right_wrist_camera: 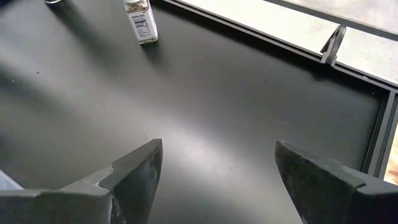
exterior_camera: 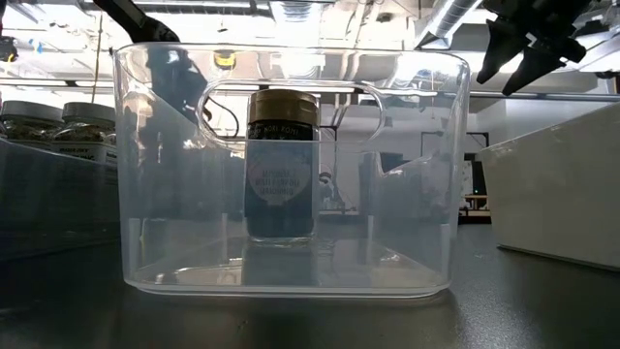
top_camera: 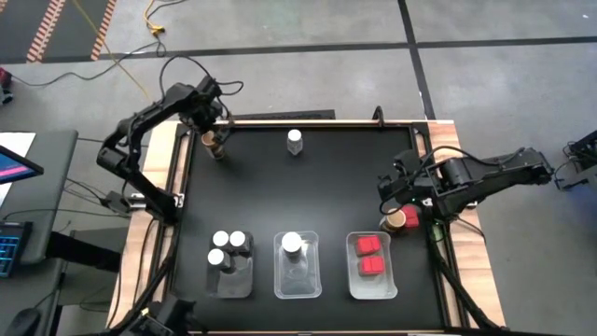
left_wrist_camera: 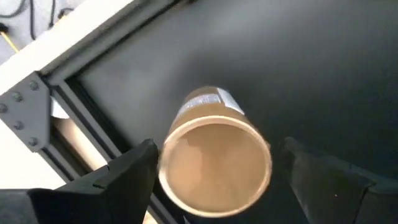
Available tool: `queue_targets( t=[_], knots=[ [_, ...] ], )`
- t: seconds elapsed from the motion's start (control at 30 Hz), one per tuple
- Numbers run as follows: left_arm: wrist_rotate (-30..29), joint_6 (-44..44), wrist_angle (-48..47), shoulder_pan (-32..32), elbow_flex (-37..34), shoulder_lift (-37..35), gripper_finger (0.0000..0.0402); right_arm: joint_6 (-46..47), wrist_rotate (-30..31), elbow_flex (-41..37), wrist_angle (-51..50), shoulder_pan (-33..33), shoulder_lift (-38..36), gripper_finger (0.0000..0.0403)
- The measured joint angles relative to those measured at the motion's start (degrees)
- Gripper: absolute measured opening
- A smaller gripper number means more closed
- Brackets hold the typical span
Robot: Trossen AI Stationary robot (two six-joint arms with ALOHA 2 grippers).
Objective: Sort spices by type
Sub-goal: Put the top golden seasoning bottle into the transparent bin
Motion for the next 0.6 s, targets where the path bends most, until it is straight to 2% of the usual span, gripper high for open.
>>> queue_targets(
  t=[0.37,0.6],
  knots=[
    [0.27,-0.64,5.0,-0.02,-6.31,0.02,0.0326,0.0,0.01,0.01,-0.02,0.0,0.0,0.034],
    [0.43,-2.6,5.7,-0.04,-6.52,0.02,0.0325,0.0,0.0,0.0,0.0,0.0,0.0,0.034]
  ],
)
